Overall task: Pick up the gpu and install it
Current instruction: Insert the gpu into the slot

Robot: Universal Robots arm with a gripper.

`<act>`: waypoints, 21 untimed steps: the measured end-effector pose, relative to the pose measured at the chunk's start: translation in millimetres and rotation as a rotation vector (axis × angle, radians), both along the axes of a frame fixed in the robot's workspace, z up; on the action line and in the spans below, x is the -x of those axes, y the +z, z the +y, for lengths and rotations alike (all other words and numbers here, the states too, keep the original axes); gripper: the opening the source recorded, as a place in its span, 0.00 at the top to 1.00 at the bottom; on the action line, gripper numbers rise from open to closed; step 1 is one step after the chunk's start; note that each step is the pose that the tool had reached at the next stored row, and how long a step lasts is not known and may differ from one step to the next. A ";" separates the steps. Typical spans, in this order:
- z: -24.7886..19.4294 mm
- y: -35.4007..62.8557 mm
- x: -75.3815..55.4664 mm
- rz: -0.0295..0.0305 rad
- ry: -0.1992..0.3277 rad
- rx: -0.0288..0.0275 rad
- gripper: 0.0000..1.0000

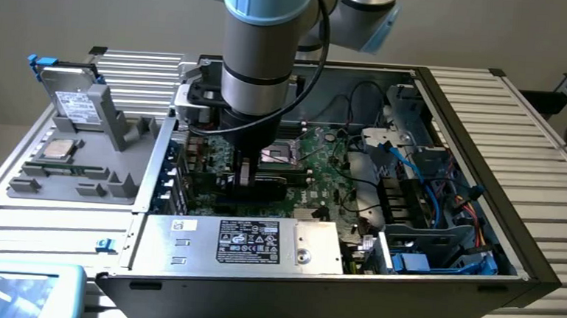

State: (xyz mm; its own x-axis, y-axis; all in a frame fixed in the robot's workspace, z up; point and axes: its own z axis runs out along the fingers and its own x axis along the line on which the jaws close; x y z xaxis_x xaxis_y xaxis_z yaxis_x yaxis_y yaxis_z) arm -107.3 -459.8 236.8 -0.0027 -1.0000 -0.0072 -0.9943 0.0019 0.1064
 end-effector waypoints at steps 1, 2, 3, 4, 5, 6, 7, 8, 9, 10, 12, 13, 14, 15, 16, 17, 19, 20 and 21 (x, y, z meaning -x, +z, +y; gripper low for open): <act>0.0 0.0 0.0 0.0001 0.000 0.0000 0.71; 0.0 -0.1 0.0 0.0000 0.000 0.0000 0.71; 0.0 -0.1 0.1 0.0000 0.000 0.0000 0.71; 0.0 -0.2 0.3 0.0000 0.000 0.0001 0.71; 0.0 -0.4 0.3 0.0001 0.000 0.0002 0.71; 0.0 -0.5 0.3 0.0001 0.000 0.0003 0.71; 0.0 -0.6 0.4 0.0001 0.000 0.0002 0.71; 0.0 -0.8 0.4 0.0001 0.000 0.0001 0.71; 0.0 -0.9 0.4 0.0000 0.000 0.0000 0.71; -0.1 -1.0 0.4 0.0000 0.000 0.0001 0.71; -0.2 -1.3 0.4 0.0000 0.000 -0.0001 0.71; -0.2 -1.3 0.4 0.0001 0.000 0.0000 0.71; -0.2 -1.4 0.3 0.0001 0.000 0.0000 0.71; -0.3 -1.5 0.3 0.0001 0.000 0.0001 0.71; -0.3 -1.7 0.3 0.0001 0.000 0.0001 0.71; -0.2 -1.8 0.3 0.0001 0.000 0.0001 0.71; -0.3 -2.2 0.5 -0.0001 0.000 0.0001 0.71; -0.3 -2.4 0.9 -0.0003 0.000 0.0000 0.71; -0.3 -2.6 1.2 -0.0003 0.000 0.0001 0.71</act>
